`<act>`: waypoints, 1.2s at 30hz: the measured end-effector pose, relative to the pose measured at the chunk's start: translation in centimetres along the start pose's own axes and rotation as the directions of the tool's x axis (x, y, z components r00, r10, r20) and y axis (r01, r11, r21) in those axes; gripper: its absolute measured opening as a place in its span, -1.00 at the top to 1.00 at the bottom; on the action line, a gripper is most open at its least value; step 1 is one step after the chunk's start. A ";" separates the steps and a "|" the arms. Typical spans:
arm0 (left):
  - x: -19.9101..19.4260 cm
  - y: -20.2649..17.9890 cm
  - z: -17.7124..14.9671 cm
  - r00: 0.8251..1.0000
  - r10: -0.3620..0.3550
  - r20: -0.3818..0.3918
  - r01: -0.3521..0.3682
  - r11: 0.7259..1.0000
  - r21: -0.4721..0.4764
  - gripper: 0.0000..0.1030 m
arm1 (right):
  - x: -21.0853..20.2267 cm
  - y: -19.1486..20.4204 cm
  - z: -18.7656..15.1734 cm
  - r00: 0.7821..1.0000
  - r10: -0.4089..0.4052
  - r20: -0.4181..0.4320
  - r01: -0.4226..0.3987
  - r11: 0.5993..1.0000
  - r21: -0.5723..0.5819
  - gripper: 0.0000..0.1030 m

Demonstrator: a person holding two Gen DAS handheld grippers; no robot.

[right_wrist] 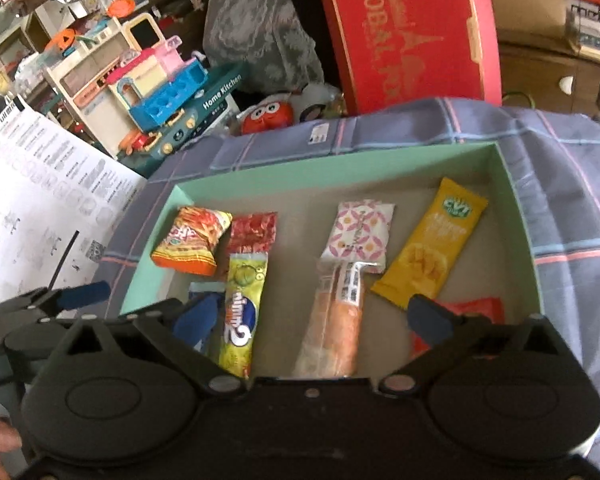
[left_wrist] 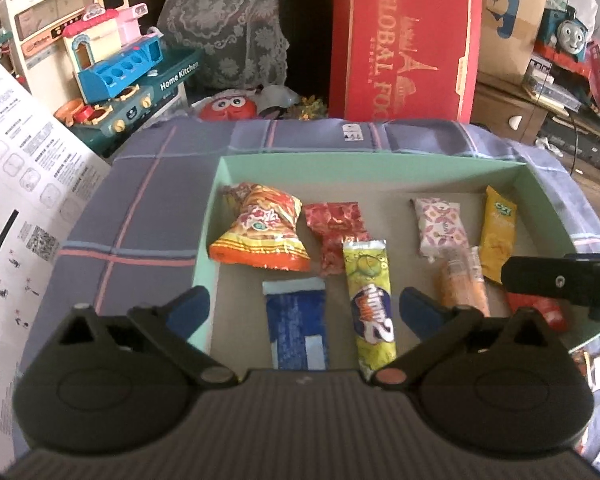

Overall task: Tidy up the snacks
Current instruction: 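Withdraw both tools from the box toward the remaining snacks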

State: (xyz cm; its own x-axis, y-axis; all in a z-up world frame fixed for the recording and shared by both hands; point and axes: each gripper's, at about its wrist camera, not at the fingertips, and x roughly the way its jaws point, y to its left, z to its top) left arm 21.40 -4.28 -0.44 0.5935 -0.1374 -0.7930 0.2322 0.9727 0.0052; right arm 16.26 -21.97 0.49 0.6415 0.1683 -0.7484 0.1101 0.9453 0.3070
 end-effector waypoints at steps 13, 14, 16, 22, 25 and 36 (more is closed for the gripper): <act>-5.7 -1.4 -3.5 0.999 -0.054 0.009 0.054 0.998 0.019 -1.00 | -6.3 0.2 -3.2 0.999 -0.006 0.045 0.006 1.000 0.001 -1.00; -6.0 -1.5 -3.8 0.998 -0.059 0.007 0.058 0.998 0.021 -1.00 | -6.8 0.2 -3.6 0.999 -0.006 0.046 0.006 1.000 0.001 -1.00; -6.6 -1.6 -4.7 0.998 -0.068 0.001 0.068 0.997 0.023 -1.00 | -7.5 0.2 -4.2 0.999 -0.006 0.047 0.006 1.000 0.000 -1.00; -7.9 -1.6 -7.5 0.996 -0.089 -0.014 0.090 0.996 0.018 -1.00 | -9.0 0.2 -6.2 0.999 -0.002 0.044 0.002 1.000 -0.004 -1.00; -8.3 -1.2 -8.8 0.996 -0.087 -0.018 0.088 0.996 0.020 -1.00 | -9.4 0.3 -7.3 0.999 0.002 0.039 -0.002 1.000 -0.002 -1.00; -7.0 2.7 -12.7 0.998 -0.005 -0.055 0.003 1.000 -0.030 -1.00 | -7.8 1.4 -9.9 0.999 0.011 -0.039 -0.012 1.000 -0.017 -1.00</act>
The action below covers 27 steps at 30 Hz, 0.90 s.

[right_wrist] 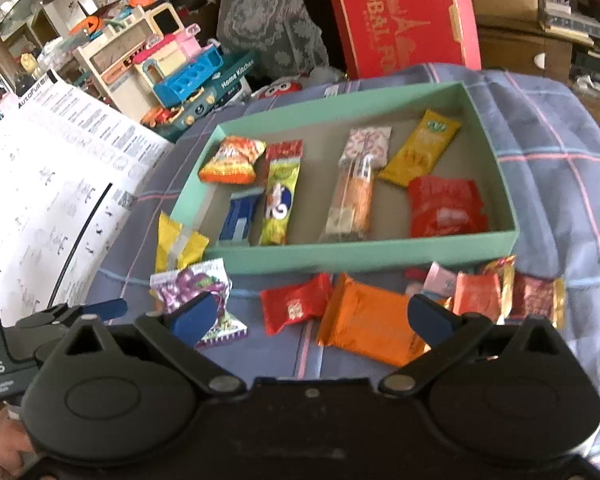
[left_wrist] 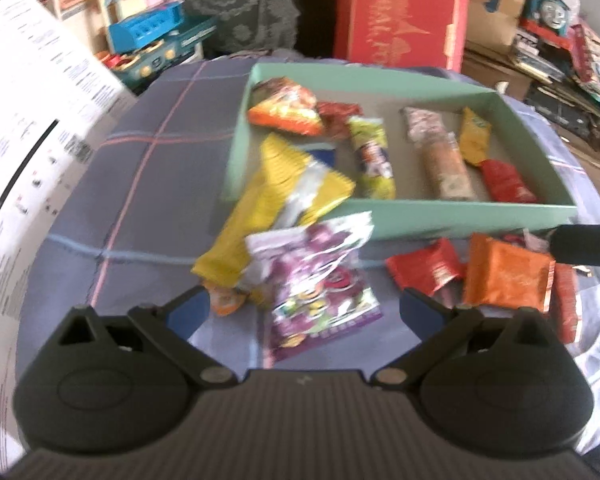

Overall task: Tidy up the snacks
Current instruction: 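Withdraw both tools from the box toward the remaining snacks, then grasp purple grape candy bag with left tool while right tool grasps orange WINSUN packet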

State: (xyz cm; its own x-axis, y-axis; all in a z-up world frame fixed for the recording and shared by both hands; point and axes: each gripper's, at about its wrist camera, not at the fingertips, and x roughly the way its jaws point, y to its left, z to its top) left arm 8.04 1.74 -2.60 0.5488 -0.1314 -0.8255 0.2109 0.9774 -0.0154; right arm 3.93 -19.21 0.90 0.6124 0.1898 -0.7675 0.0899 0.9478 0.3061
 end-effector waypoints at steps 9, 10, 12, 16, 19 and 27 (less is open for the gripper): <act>2.5 2.8 -1.4 0.998 0.021 -0.053 -0.025 0.997 -0.074 -1.00 | 2.6 0.4 -1.3 0.999 0.002 -0.042 -0.001 1.000 0.028 -1.00; 2.7 2.8 -1.5 0.998 0.020 -0.057 -0.024 0.996 -0.081 -1.00 | 2.7 0.2 -1.3 0.999 -0.009 -0.036 0.011 0.999 0.035 -1.00; 3.2 2.6 -1.6 0.998 0.016 -0.060 -0.021 0.995 -0.094 -1.00 | 2.8 -0.5 -1.4 0.999 -0.041 -0.018 0.042 0.998 0.048 -1.00; 4.2 1.2 -1.7 0.998 0.011 -0.057 -0.016 0.996 -0.088 -1.00 | 3.2 -2.7 -1.8 0.995 -0.096 -0.014 0.097 0.991 0.089 -1.00; 5.2 0.2 -1.6 0.998 0.009 -0.058 -0.014 0.996 -0.088 -1.00 | 3.3 -4.1 -1.9 0.995 -0.102 -0.008 0.102 0.987 0.124 -0.95; 6.0 -0.6 -1.4 0.996 -0.047 -0.078 0.041 0.996 -0.075 -0.34 | 4.6 -4.5 -0.4 0.998 -0.069 0.012 0.068 0.996 0.061 -0.75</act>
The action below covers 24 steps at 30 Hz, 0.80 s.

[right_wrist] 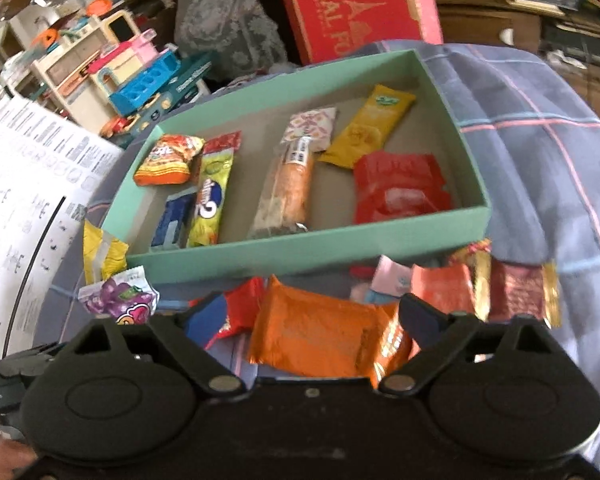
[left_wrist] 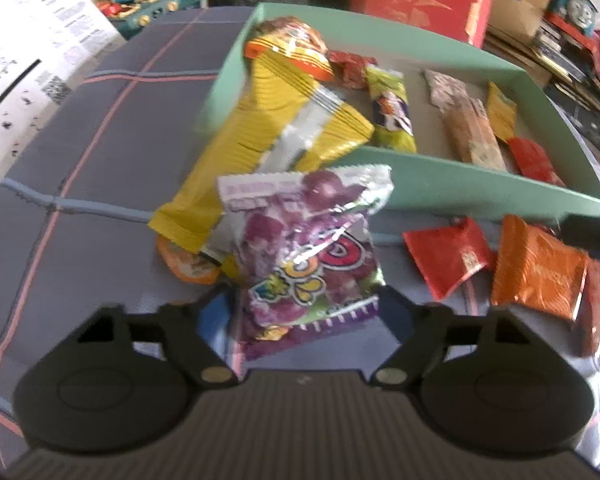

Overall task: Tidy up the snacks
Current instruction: 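Grasp purple grape candy bag with left tool while right tool grasps orange WINSUN packet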

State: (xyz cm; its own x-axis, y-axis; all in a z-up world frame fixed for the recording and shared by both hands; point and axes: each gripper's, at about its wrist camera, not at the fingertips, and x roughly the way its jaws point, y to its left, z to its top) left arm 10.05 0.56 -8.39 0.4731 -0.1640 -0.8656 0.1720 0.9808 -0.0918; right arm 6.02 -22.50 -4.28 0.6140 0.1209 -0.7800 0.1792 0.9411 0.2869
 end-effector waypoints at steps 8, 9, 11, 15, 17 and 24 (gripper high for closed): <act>-0.2 -0.6 -0.1 1.000 -0.015 -0.021 0.016 0.999 0.040 -0.23 | 3.0 0.3 0.2 0.997 0.036 -0.068 -0.038 0.999 -0.033 -0.68; -0.1 -0.6 0.0 1.000 -0.013 -0.022 0.014 0.999 0.032 -0.28 | 2.9 0.4 0.0 0.997 0.044 -0.070 -0.046 0.998 -0.038 -0.68; 0.1 -0.7 0.4 1.000 -0.010 -0.022 0.010 1.000 0.005 -0.37 | 2.8 0.7 -0.5 0.994 0.063 -0.086 -0.068 0.996 -0.049 -0.68; 0.6 -1.4 1.1 1.000 -0.001 -0.014 0.001 0.999 -0.038 -0.70 | 2.6 1.0 -1.7 0.988 0.090 -0.125 -0.098 0.994 -0.056 -0.67; 1.1 -1.9 1.2 1.000 0.018 -0.017 -0.019 0.999 -0.034 -0.68 | 2.5 1.2 -2.6 0.987 0.086 -0.138 -0.095 0.993 -0.065 -0.67; 0.8 -1.9 0.8 0.999 0.040 0.007 -0.040 0.999 0.012 -0.48 | 2.6 3.0 -4.2 0.992 0.017 -0.124 -0.040 0.982 -0.183 -0.35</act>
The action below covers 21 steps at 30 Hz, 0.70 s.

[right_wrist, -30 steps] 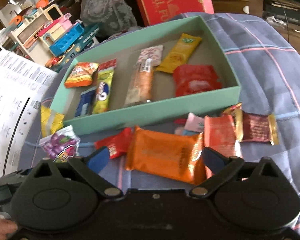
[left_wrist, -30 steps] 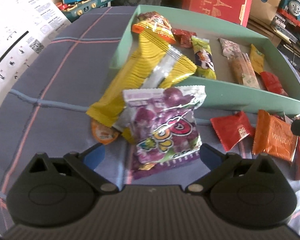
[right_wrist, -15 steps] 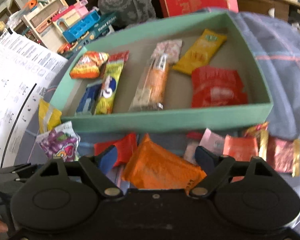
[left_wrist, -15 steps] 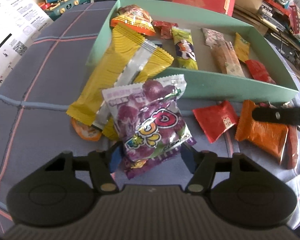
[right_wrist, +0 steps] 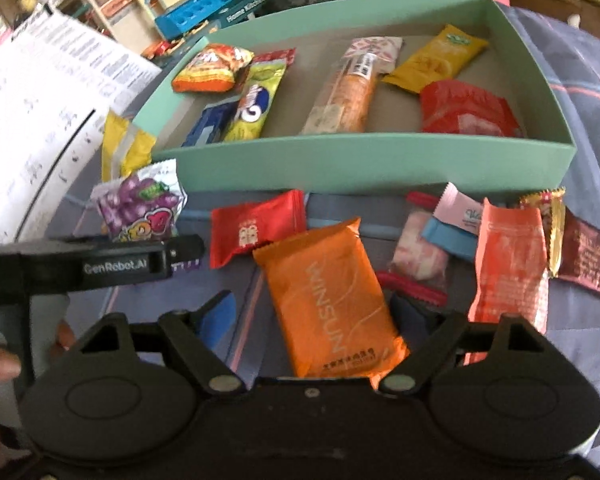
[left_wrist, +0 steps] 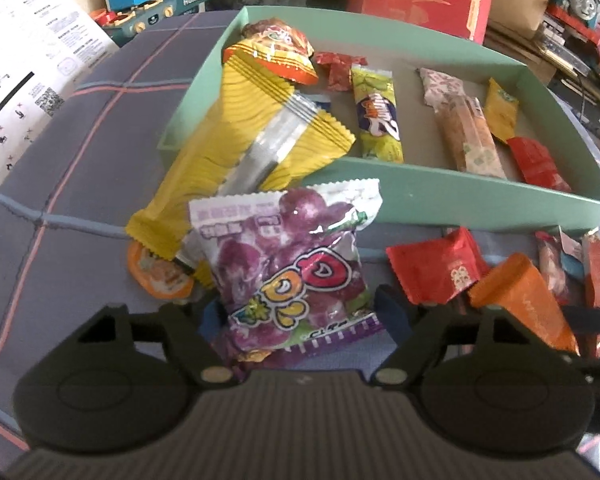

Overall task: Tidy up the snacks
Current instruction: 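Grasp purple grape candy bag with left tool while right tool grasps orange WINSUN packet, then carry grape bag and orange packet into the green box and open both tools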

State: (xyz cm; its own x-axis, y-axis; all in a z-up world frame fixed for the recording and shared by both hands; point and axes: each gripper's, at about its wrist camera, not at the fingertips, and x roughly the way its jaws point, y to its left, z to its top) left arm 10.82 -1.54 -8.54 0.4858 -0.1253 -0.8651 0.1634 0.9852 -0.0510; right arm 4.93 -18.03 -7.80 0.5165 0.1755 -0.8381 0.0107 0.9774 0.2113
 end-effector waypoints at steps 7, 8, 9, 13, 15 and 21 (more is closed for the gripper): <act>-1.5 0.9 -1.9 0.993 -0.101 -0.055 0.106 0.990 0.097 -0.48 | -0.7 0.3 -0.5 1.000 0.009 -0.003 -0.009 1.000 0.009 0.02; -1.8 0.8 -2.2 0.990 -0.121 -0.068 0.129 0.984 0.124 -0.46 | -0.9 0.1 -0.7 1.000 0.013 -0.005 -0.013 1.000 0.014 0.02; -2.2 0.7 -2.6 0.987 -0.139 -0.079 0.149 0.978 0.149 -0.46 | -1.0 0.0 -0.8 1.000 0.013 -0.007 -0.013 1.000 0.019 0.02; -3.0 0.2 -3.5 0.985 -0.149 -0.092 0.165 0.966 0.201 -0.47 | -1.7 -0.9 -1.4 1.000 0.009 -0.008 -0.008 0.998 0.065 0.02; -3.0 0.1 -3.5 0.989 -0.126 -0.083 0.140 0.971 0.192 -0.60 | -1.9 -1.4 -1.7 1.000 0.006 -0.008 -0.005 0.996 0.092 0.02; -2.6 0.0 -2.7 0.994 -0.085 -0.065 0.094 0.985 0.147 -0.72 | -2.4 -2.1 -2.4 1.000 0.005 -0.006 -0.005 0.993 0.117 0.01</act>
State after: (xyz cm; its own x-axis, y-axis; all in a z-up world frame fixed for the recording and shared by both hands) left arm 7.22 -0.94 -7.59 0.4136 -0.2010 -0.8880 0.3329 0.9412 -0.0579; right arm 1.60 -20.26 -7.49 0.5113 0.1815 -0.8400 0.1080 0.9561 0.2723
